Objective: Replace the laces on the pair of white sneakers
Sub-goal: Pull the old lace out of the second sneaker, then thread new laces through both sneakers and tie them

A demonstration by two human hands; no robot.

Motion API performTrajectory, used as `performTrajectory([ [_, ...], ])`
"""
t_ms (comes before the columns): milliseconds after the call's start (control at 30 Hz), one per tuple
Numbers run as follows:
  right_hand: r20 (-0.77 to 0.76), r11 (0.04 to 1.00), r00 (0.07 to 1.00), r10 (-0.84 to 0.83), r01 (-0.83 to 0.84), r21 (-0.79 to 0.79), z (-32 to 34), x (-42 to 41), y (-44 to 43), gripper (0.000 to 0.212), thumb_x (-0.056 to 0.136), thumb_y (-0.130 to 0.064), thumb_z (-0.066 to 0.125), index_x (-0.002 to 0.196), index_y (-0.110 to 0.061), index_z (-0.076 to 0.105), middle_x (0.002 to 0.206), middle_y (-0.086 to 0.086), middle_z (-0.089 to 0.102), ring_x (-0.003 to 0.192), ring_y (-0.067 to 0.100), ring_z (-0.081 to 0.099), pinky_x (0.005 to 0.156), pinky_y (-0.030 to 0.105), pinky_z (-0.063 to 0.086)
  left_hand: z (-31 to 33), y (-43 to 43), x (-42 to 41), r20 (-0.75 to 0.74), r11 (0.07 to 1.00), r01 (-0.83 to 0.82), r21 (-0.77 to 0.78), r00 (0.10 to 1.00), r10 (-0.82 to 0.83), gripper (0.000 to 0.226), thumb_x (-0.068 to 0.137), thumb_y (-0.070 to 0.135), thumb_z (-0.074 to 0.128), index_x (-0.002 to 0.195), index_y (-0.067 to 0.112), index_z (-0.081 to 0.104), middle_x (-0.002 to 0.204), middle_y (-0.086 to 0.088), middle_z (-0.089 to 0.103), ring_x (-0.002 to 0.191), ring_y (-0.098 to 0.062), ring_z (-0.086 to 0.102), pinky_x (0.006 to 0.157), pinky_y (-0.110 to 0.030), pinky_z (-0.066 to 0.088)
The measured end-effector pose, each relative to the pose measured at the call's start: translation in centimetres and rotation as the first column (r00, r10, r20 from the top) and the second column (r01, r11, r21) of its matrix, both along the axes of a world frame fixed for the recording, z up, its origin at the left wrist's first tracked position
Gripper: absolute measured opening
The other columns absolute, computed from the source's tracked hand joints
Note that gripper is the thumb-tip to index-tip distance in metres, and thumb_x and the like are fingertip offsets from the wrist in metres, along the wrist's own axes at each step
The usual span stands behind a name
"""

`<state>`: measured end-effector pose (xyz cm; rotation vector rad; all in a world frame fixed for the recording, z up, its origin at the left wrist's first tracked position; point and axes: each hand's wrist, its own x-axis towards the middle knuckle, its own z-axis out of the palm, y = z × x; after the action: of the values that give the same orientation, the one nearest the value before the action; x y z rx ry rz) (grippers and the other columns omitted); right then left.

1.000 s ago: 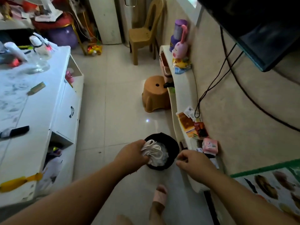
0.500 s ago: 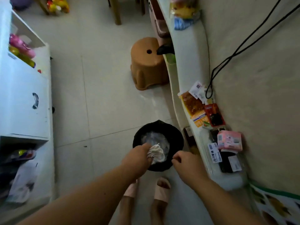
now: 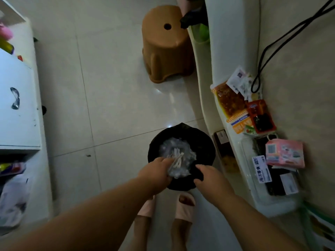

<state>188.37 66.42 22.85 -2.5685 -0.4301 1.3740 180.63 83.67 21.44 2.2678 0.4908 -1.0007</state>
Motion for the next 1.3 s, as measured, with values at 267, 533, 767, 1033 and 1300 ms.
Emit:
performTrajectory([
  [267,0.042,0.979,0.979,0.201,-0.201,-0.02,12.9,1.4,0.4,0.044,0.092,-0.036,0.052,0.134,-0.023,0.049,0.131,0.004,0.052,0.116,0.021,0.052,0.093,0.032,0.046,13.1,2.4,-0.9,0.035,0.998,0.027,0.051,0.999,-0.029,0.04,0.092,0.029,0.053,0.132,0.024,0.05,0.128,-0.003,0.058,0.115,-0.023,0.055,0.094,-0.034,0.046],
  [533,0.165,0.925,0.917,0.364,-0.377,0.056,29.3,0.0,-0.1,0.046,0.089,-0.041,0.056,0.133,-0.026,0.052,0.129,-0.001,0.058,0.114,0.016,0.055,0.093,0.029,0.046,31.0,3.7,-5.2,0.221,0.992,-0.019,0.129,0.975,-0.01,0.038,0.092,0.031,0.055,0.129,0.029,0.053,0.123,0.005,0.061,0.109,-0.014,0.057,0.094,-0.03,0.046],
  [767,0.294,0.775,0.767,0.57,-0.621,0.119,37.3,-3.6,1.5,0.04,0.091,-0.038,0.055,0.13,-0.029,0.053,0.124,-0.003,0.059,0.11,0.014,0.056,0.088,0.025,0.045,38.9,1.3,-13.6,0.425,0.923,-0.37,0.104,0.856,0.295,0.035,0.09,0.036,0.057,0.125,0.035,0.055,0.114,0.014,0.064,0.098,-0.001,0.059,0.089,-0.023,0.048],
  [1033,0.266,0.409,0.422,0.867,-0.906,0.109,40.1,-12.9,8.9,0.045,0.088,-0.046,0.059,0.131,-0.034,0.052,0.126,-0.008,0.059,0.112,0.01,0.056,0.094,0.024,0.044,41.2,-3.8,-27.1,0.455,0.652,-0.758,0.013,0.585,0.671,0.032,0.089,0.036,0.058,0.12,0.034,0.058,0.11,0.015,0.064,0.095,0.0,0.059,0.088,-0.025,0.049],
  [1300,0.293,0.146,0.187,0.938,-0.977,0.156,40.8,-27.7,9.5,0.042,0.091,-0.046,0.057,0.131,-0.033,0.052,0.127,-0.008,0.058,0.112,0.009,0.055,0.097,0.026,0.044,42.1,-9.5,-43.4,0.527,0.3,-0.954,-0.029,0.24,0.815,0.029,0.088,0.034,0.059,0.118,0.034,0.06,0.1,0.02,0.059,0.09,0.005,0.058,0.079,-0.014,0.048],
])
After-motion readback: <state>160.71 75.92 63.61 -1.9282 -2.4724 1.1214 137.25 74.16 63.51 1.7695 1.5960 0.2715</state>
